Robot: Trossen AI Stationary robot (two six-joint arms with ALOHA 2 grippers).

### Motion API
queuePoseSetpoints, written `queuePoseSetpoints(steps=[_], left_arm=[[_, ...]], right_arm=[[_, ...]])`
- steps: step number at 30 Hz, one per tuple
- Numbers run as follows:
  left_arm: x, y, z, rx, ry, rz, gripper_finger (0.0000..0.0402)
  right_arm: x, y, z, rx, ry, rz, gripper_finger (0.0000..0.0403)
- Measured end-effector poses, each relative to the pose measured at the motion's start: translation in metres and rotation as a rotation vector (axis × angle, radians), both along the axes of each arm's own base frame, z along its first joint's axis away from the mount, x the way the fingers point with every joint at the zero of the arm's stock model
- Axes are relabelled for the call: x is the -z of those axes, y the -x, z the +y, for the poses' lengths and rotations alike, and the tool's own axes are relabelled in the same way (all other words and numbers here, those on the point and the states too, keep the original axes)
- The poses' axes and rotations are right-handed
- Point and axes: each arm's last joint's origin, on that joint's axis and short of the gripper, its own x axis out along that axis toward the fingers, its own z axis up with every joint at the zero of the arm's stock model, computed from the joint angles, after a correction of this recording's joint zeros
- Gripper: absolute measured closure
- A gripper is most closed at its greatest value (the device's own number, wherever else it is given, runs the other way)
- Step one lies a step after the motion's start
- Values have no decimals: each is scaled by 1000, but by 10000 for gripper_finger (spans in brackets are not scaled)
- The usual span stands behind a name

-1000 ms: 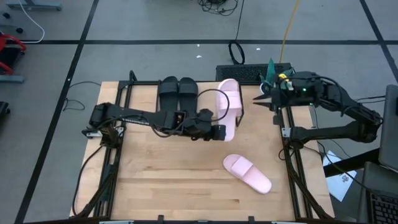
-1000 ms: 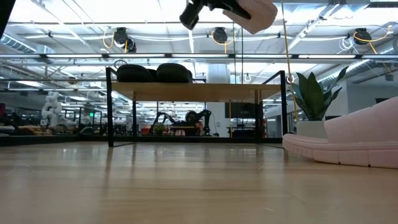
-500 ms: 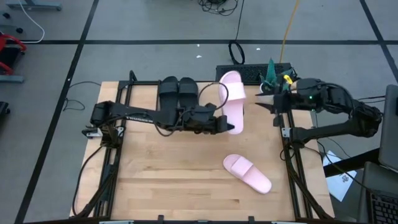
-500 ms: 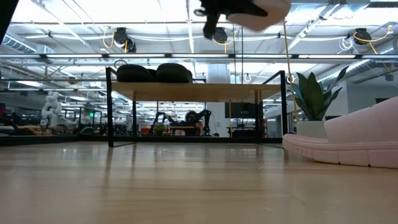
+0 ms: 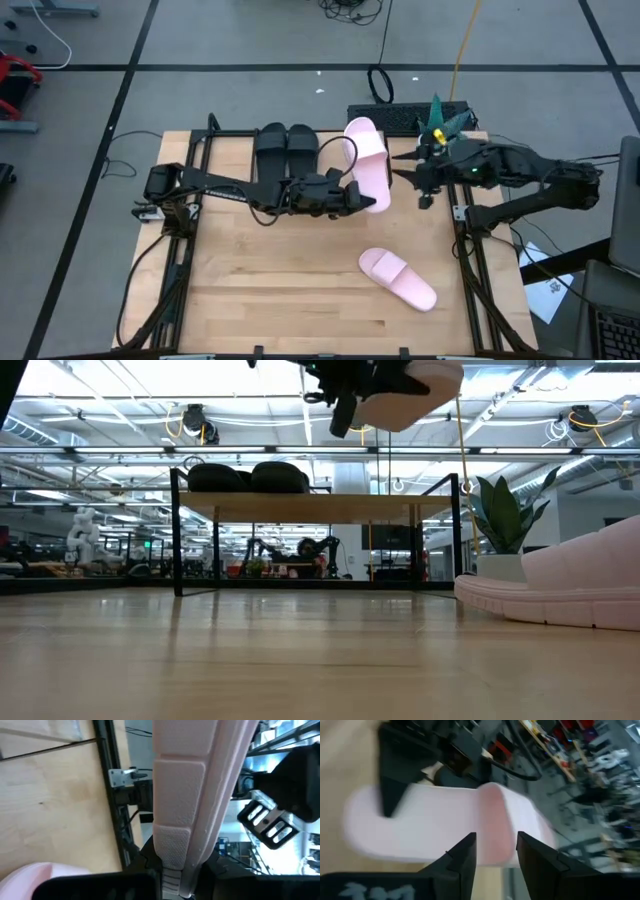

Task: Pick and place slides into the shelf
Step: Put the left pink slipper on the shelf

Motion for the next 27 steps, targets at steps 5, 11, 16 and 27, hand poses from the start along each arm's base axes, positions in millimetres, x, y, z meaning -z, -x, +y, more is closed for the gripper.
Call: queuePoseSetpoints(steps=[5,11,16,27], left_arm=[[1,0,0,5,-4,6,357],[0,0,0,14,-9,2,357],[0,0,-1,21,-12,2,357],[-2,-1,-1,39,-22,-20,357]], right_arm=[[6,-20,3,52,124,47,270],[10,-36,7,36,143,47,270],[9,-46,5,89,229,30,270],[17,-58,5,99,282,88,270]])
